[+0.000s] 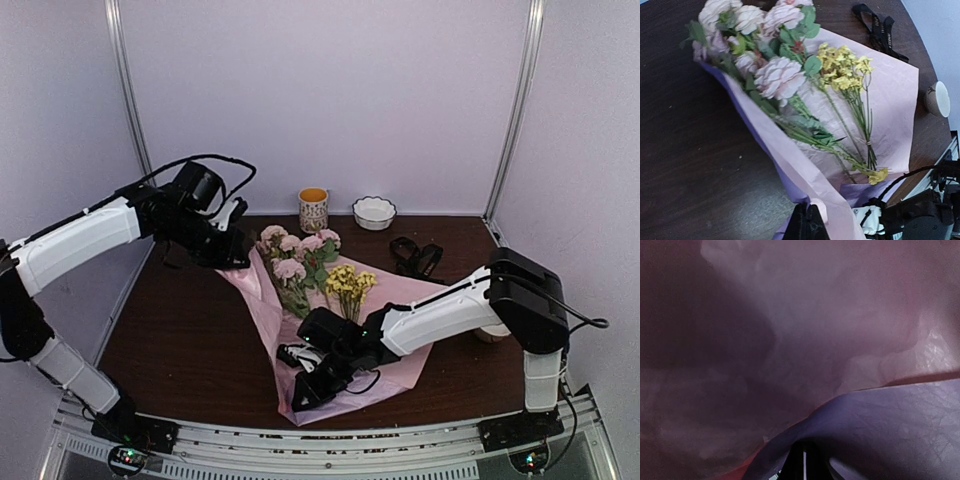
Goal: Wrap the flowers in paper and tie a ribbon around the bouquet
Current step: Fold the 1/4-folded wrapping paper at the center of the board.
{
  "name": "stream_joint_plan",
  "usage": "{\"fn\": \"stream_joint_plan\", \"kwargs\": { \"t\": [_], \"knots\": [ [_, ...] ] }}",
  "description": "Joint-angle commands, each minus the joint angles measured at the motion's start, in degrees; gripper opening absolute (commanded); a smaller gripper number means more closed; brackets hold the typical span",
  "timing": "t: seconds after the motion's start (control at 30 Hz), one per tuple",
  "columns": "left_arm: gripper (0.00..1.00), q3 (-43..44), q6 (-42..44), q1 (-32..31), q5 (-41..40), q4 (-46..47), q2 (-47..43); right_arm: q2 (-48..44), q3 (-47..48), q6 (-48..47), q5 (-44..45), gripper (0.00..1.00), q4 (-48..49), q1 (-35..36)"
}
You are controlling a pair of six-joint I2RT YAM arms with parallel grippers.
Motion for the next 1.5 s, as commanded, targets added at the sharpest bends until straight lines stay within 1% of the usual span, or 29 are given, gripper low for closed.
{"fn": "stream_joint_plan", "kwargs": {
  "t": [0.0, 0.1, 0.27, 0.37, 0.47, 0.63, 0.7, 0.8, 0.9, 1.0, 1.1, 1.2, 1.27, 1.37, 1.47],
  "knots": [
    [0.00, 8.49, -0.14, -2.21, 4.56, 3.88, 8.21, -0.15, -4.16, 1.44, 2.19, 0.05, 2.24, -0.91],
    [0.00, 16.18, 0.75, -2.82, 5.83, 3.94, 15.26, -1.52, -5.88, 3.05, 2.20, 0.05, 4.92, -1.04],
    [0.00, 24.92, 1.03, -2.83, 6.96, 4.07, 24.25, -7.10, -12.63, 9.64, 0.53, 0.05, 14.15, -2.75],
    [0.00, 27.53, 0.88, -2.85, 7.47, 4.96, 27.81, -11.05, -17.21, 13.58, 0.78, 0.05, 19.71, -4.37],
    [0.00, 29.84, 0.92, -2.83, 8.32, 5.17, 31.22, -14.39, -23.12, 20.29, 1.44, 0.06, 28.79, -5.62],
    [0.00, 33.34, 1.25, -2.84, 10.58, 5.17, 36.07, -20.07, -28.81, 24.09, 6.31, 0.06, 32.11, -5.83],
    [0.00, 34.80, 1.51, -2.83, 11.01, 5.18, 37.74, -23.23, -30.24, 23.43, 8.78, 0.06, 29.62, -5.98],
    [0.00, 36.30, 1.82, -2.87, 11.71, 5.19, 39.85, -28.20, -29.96, 19.98, 14.58, 0.08, 20.33, -6.25],
    [0.00, 37.74, 2.08, -2.88, 11.78, 5.15, 41.70, -33.43, -29.04, 16.75, 20.86, 0.15, 11.36, -6.45],
    [0.00, 39.39, 2.34, -2.91, 11.76, 5.25, 43.65, -37.87, -26.29, 13.22, 27.16, 0.17, 2.33, -6.99],
    [0.00, 40.56, 2.81, -2.92, 11.87, 5.27, 45.23, -40.21, -23.24, 9.46, 30.98, 0.23, -1.76, -7.57],
    [0.00, 40.63, 3.42, -2.99, 11.91, 6.18, 45.59, -39.57, -18.53, 6.57, 32.40, 0.32, -2.06, -7.65],
    [0.00, 41.16, 3.92, -2.93, 11.87, 6.26, 45.84, -37.27, -14.43, 4.61, 32.22, 0.42, -2.13, -7.64],
    [0.00, 42.07, 4.80, -2.94, 12.11, 6.28, 46.34, -33.28, -8.80, 2.47, 33.60, 0.46, -4.03, -7.56],
    [0.00, 42.87, 5.51, -2.84, 11.86, 5.99, 46.78, -29.69, -3.78, 1.21, 36.44, 0.53, -6.02, -7.56]
  ]
}}
